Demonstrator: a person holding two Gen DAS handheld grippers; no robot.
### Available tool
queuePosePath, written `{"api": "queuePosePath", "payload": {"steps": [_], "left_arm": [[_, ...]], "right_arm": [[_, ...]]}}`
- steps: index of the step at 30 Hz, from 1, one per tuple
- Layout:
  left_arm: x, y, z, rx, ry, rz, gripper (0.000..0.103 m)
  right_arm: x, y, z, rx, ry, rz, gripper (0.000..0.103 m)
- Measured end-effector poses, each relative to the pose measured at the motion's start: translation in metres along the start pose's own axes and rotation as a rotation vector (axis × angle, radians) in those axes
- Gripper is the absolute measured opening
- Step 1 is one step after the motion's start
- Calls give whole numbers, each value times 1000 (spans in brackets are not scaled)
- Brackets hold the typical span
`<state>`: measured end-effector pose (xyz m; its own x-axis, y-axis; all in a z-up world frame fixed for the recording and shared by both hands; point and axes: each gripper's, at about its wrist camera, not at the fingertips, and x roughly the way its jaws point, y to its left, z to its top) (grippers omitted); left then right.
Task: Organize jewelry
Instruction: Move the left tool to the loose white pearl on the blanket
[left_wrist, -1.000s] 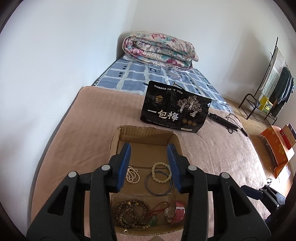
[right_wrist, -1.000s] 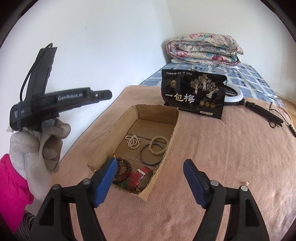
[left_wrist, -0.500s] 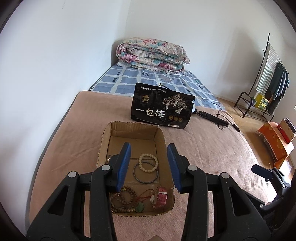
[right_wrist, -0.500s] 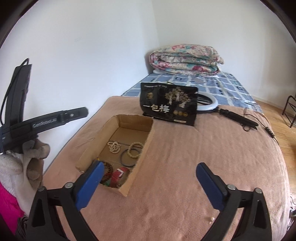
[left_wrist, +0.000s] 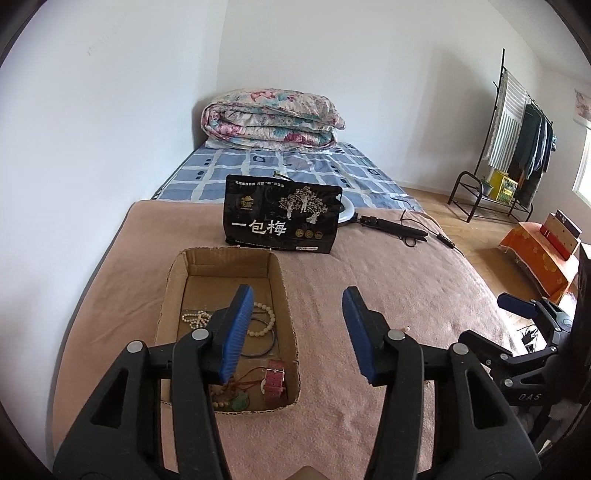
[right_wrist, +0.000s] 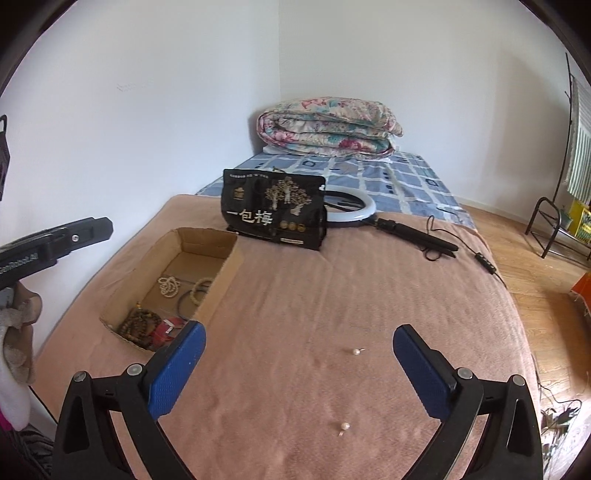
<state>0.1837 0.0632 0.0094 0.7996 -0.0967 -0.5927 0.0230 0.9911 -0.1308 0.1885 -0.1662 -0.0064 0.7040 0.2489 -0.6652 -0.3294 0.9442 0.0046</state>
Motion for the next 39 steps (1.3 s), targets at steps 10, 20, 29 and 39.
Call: {"api": "queuePosePath", "payload": {"steps": [10,20,29,39], "left_arm": [[17,-24,-10,42,33,-19,53],[46,-51,-32,51,112,-83,53],[63,-87,-58,113,179,-159,53],[103,-108,-63,104,230,-213,44]], "right_arm": [[12,-49,-8,64,21,-15,103],[40,-105,-16,143,88,-13,95],[50,-128,-26,166,150,34,85],[62,-133,-67,180,249,84,63]]}}
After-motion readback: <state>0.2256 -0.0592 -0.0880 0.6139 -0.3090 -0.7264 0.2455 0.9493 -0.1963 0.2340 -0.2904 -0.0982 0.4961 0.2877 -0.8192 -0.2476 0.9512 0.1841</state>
